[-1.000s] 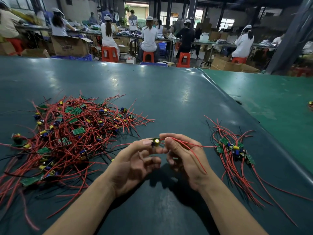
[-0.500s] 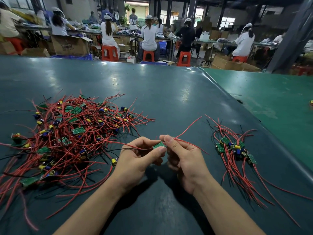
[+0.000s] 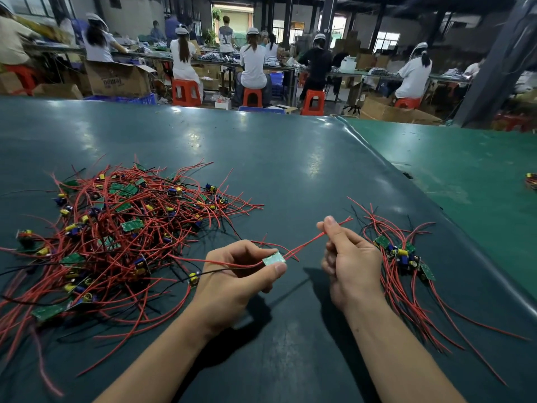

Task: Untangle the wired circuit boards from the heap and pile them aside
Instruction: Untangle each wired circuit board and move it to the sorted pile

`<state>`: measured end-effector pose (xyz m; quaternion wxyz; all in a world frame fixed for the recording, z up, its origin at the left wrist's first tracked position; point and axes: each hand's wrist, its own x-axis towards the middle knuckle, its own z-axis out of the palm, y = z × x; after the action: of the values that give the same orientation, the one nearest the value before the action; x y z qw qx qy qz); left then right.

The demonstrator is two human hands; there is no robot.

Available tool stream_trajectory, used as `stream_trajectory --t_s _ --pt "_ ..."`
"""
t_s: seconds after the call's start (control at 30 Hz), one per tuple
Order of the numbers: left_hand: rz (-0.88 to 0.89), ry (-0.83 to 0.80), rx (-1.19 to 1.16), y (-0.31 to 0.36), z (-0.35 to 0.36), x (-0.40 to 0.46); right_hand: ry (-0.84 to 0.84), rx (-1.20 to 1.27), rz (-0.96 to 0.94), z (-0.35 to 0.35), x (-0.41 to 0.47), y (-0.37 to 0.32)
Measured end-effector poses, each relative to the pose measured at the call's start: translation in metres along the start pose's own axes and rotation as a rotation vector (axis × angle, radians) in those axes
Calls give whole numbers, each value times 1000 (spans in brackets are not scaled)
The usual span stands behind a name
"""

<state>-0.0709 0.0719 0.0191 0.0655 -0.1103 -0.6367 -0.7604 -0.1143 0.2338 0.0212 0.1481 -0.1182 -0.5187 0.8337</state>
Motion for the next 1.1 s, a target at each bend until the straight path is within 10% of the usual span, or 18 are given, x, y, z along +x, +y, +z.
stream_trajectory --t_s 0.17,0.37,0.87,1.1 --pt "21 16 38 0 -1 0 -6 -16 -16 -1 2 2" --pt "40 57 48 -1 -5 3 -525 -142 271 5 -15 10" --pt "86 57 70 0 -1 -1 172 46 -9 -5 7 -2" --pt "58 180 -167 -1 -9 7 -172 208 128 0 -1 -6"
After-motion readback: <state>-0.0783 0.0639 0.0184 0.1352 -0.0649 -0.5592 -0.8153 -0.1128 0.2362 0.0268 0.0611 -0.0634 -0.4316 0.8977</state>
